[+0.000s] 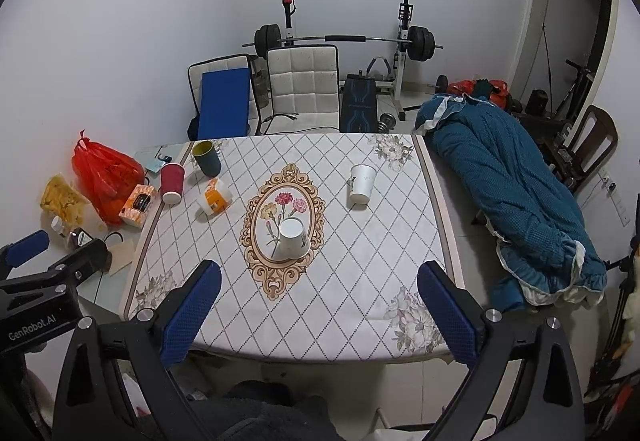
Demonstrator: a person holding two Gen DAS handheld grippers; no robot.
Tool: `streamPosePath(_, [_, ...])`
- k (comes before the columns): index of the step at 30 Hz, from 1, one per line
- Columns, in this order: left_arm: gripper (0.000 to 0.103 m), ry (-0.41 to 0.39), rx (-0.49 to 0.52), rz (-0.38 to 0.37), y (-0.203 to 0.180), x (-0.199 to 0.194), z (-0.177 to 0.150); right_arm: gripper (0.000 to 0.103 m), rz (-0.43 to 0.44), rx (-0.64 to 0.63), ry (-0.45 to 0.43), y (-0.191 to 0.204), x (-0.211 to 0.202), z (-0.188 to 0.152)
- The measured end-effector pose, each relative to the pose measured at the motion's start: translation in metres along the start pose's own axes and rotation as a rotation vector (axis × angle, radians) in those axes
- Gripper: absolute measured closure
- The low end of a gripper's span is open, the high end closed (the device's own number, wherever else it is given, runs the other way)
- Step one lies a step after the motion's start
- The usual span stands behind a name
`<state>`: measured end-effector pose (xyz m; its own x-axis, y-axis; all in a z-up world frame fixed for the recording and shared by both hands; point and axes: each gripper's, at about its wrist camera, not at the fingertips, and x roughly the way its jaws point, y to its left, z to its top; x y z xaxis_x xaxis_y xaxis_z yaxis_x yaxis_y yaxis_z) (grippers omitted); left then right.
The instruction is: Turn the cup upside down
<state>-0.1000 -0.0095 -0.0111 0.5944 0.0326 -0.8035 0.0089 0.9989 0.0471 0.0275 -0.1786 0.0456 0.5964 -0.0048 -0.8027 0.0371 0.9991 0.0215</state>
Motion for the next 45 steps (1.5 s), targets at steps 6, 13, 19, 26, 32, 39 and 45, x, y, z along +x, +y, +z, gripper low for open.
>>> streamPosePath(6, [0.001,0.005,-0.003,0.001,0.0,-0.001,0.0,0.002,0.003,-0.002,0.004,0.0,0.002,0.0])
streamPosePath(13, [0.001,0.004,-0.002,-0.001,0.0,-0.001,0.0,0.002,-0.001,-0.004,0.003,0.002,0.003,-0.002])
streamPosePath(19, [0.001,0.004,-0.001,-0.001,0.0,-0.001,-0.001,0.002,0.002,-0.004,0.009,0.002,0.004,-0.003])
streamPosePath(26, [0.001,0.005,-0.003,-0.004,0.0,-0.001,-0.001,0.002,0.001,-0.003,0.009,0.003,0.003,-0.006])
streamPosePath(32, [0.001,0.009,0.005,-0.014,0.002,-0.003,-0.009,0.002,0.0,-0.001,0.014,0.003,0.004,-0.007])
streamPosePath(39, [0.001,0.008,0.006,-0.015,0.003,-0.003,-0.01,0.002,-0.005,-0.006,0.005,0.001,0.003,-0.008])
streamPosePath(45, [0.001,0.008,0.007,-0.016,0.003,-0.003,-0.01,0.002,-0.007,-0.01,0.0,0.002,0.002,-0.007])
